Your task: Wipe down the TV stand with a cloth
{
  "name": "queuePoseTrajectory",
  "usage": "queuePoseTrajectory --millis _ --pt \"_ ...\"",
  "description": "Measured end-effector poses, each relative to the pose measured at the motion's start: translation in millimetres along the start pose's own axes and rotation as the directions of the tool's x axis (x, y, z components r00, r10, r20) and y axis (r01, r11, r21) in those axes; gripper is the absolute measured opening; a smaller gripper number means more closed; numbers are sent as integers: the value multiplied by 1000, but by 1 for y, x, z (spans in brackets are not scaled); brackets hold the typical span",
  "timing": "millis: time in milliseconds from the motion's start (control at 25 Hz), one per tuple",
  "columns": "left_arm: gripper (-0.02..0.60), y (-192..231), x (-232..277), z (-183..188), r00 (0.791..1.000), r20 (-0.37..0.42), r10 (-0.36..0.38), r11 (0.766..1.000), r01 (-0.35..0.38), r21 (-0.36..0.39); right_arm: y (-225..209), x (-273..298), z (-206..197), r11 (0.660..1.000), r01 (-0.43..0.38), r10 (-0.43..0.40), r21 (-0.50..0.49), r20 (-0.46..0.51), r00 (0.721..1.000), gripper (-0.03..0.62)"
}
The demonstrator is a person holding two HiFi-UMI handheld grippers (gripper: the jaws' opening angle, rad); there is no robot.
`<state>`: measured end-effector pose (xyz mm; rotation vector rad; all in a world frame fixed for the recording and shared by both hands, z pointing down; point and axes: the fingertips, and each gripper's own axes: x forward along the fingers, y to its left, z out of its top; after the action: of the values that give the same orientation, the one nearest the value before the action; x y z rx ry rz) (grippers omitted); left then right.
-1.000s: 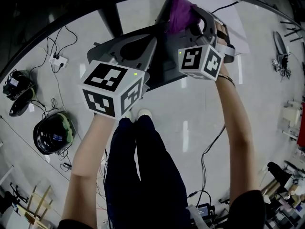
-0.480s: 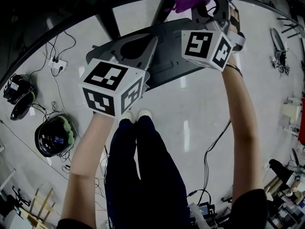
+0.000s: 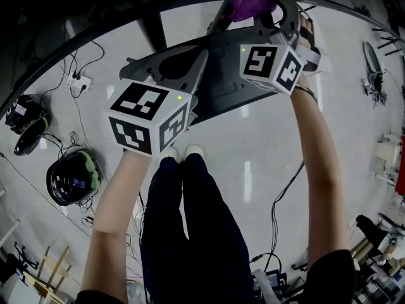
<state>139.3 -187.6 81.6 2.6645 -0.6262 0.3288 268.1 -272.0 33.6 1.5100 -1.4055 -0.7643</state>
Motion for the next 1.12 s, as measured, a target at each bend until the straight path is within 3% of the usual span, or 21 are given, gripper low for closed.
queuePoseTrajectory --millis 480,1120 --pt "6 2 8 -19 1000 -26 -2 1000 1 -25 60 11 -30 995 -100 100 -8 -36 994 98" --pt "6 13 12 -28 999 -31 17 999 -18 -50 145 34 -76 963 -266 258 -45 -138 956 98"
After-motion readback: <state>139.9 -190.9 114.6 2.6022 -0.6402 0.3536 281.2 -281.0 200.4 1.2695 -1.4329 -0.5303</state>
